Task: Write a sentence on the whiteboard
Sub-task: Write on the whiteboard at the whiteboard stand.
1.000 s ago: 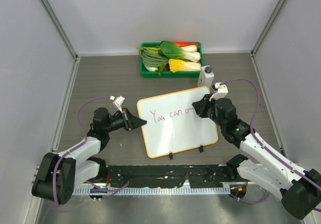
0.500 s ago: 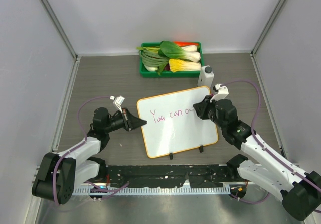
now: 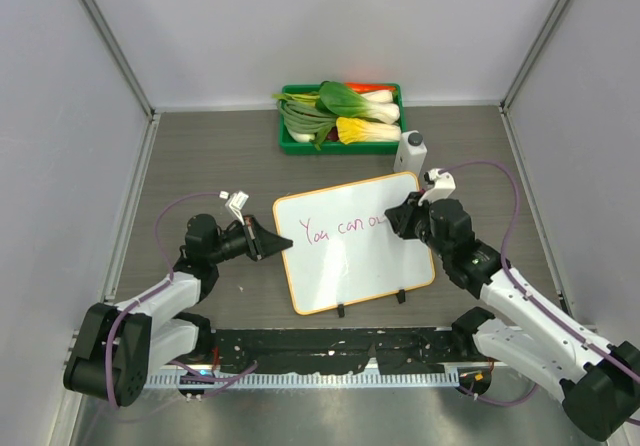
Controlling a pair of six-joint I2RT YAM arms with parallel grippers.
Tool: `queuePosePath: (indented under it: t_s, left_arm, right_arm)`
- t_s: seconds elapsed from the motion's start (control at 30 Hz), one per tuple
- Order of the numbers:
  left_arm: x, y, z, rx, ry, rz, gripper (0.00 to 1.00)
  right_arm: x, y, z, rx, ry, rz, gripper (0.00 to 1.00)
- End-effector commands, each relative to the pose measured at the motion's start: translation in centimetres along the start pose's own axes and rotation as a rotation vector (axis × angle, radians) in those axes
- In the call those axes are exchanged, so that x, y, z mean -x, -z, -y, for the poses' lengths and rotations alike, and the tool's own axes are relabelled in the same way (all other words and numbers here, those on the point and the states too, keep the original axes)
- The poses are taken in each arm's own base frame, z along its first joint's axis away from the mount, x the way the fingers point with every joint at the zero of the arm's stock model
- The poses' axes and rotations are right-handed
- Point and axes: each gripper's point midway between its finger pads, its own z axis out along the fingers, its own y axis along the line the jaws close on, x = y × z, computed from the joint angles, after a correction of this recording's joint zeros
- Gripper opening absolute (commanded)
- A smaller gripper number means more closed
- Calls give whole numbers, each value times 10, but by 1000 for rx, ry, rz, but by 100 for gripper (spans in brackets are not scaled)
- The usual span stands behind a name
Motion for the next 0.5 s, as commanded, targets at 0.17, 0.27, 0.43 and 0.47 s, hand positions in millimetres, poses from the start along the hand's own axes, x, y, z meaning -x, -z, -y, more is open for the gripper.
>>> queuePosePath:
  t_s: [0.17,0.27,0.43,0.47]
  left_arm:
    - [3,-1,-20,79,-64,17,0]
    - [3,-2,-19,76,-67,17,0]
    - [3,-1,-19,76,-68,19,0]
    - [2,-2,-19,74,-67,16,0]
  right_arm:
    - [22,-5,12,-108,32,33,1]
    - [25,-7,12,-118,30,38,1]
    - [30,-9,6,-97,14,51,1]
    - [31,-10,5,-94,9,54,1]
